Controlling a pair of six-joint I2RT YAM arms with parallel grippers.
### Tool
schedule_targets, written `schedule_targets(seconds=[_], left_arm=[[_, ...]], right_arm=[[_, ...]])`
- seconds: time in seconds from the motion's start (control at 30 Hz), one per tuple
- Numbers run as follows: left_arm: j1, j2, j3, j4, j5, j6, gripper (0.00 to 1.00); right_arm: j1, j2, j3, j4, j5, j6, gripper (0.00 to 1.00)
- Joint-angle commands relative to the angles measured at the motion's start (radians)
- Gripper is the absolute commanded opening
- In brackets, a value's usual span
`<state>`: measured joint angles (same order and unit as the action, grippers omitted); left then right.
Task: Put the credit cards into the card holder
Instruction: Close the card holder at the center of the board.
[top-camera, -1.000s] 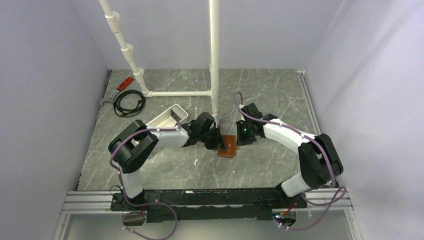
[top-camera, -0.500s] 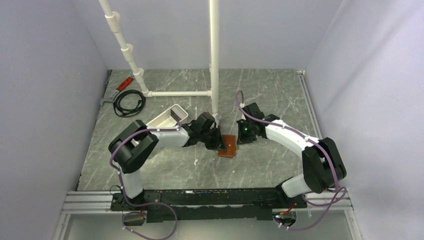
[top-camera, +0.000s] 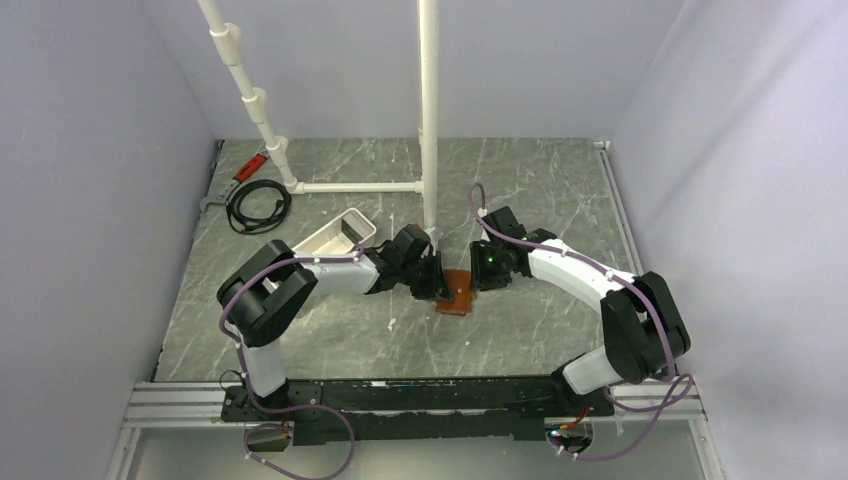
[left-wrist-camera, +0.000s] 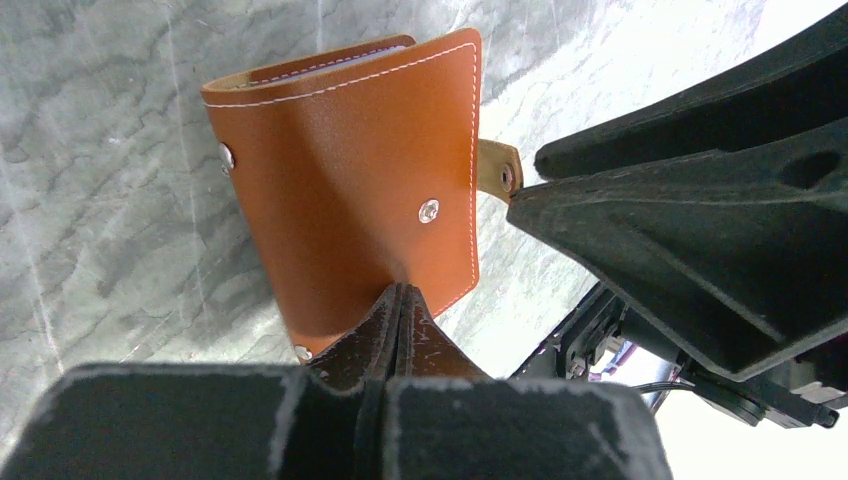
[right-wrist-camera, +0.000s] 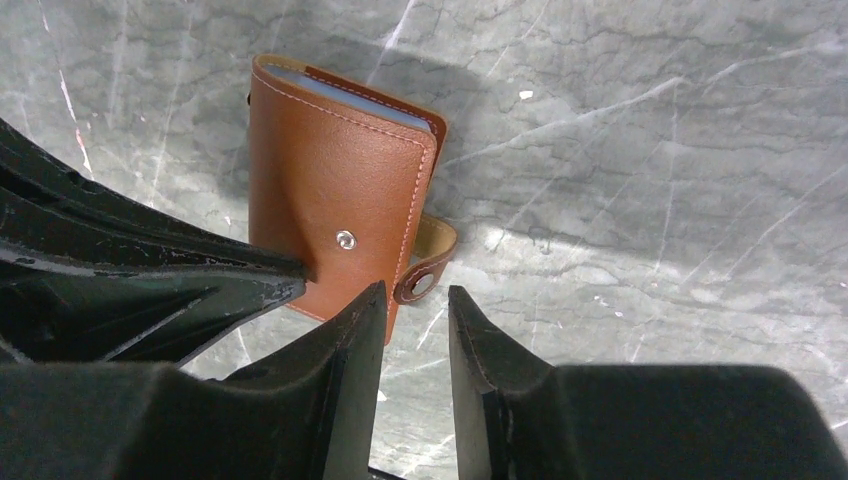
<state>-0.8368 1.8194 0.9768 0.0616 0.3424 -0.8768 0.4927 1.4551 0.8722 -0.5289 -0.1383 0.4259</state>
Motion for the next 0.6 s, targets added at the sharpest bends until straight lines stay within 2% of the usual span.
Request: schedule_targets(seconds=[0.0,0.17,0.57], left_arm=[[-0.017,0.026,0.014,-0.04,-0.024,0.031,0.0],[-0.018,0.027,0.014,-0.038,-0.022,0.03,0.0],[-0.017,0.025,0.015,-0.041,-0.022,0.035,0.0]], right_arm=[[0.018,0.023,0.032,0.011,0.01,-0.005,0.32],[0.024,0.035,0.043,0.002,0.025,-0.004,0.31],[0.024,0.015,0.044,-0.004,0.053,0.001,0.11]])
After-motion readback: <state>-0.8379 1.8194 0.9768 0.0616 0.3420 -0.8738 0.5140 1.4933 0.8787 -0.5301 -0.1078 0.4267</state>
